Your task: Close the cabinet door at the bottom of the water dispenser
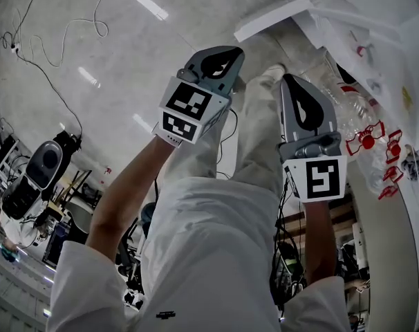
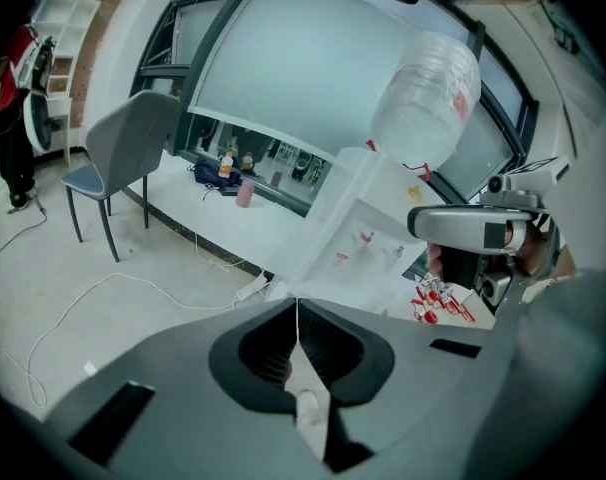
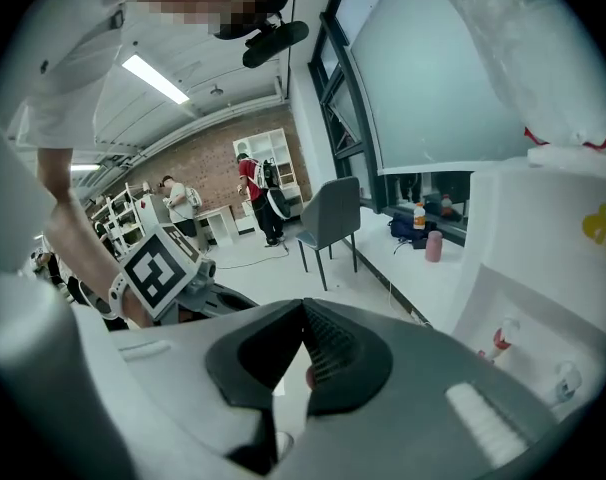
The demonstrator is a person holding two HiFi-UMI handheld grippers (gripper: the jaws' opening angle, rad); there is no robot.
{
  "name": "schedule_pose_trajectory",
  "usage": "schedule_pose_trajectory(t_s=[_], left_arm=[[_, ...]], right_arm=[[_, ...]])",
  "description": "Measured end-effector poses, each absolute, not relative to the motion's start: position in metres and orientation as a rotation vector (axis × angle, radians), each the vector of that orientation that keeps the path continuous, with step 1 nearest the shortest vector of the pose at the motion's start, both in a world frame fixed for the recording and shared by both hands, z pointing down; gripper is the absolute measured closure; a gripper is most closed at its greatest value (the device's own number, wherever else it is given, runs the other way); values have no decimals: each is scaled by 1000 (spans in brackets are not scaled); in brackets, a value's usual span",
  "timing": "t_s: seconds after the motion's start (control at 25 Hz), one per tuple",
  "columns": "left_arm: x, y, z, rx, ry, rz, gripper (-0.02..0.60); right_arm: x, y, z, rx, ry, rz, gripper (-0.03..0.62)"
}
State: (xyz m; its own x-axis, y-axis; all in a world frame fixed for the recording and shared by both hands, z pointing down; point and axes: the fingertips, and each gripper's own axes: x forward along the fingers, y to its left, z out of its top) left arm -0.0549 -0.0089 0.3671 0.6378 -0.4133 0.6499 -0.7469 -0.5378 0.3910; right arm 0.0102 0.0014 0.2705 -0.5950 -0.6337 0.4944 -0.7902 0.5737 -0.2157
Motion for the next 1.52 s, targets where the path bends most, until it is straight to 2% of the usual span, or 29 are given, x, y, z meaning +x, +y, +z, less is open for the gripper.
schedule_pose_trajectory(t_s=[1.08,1.32,1.52], left_arm=[[-54,-11,504,2057,-879,749,574],[-62,-12,539,2024,-881,786,525],[-64,-11,561,2004,-874,806,520]], right_arm=[[27,-6,384,1060,-2393,628,583],[26,-4,401,1067,-2379,646,583],[24,-2,410,1065,-2378,660,583]])
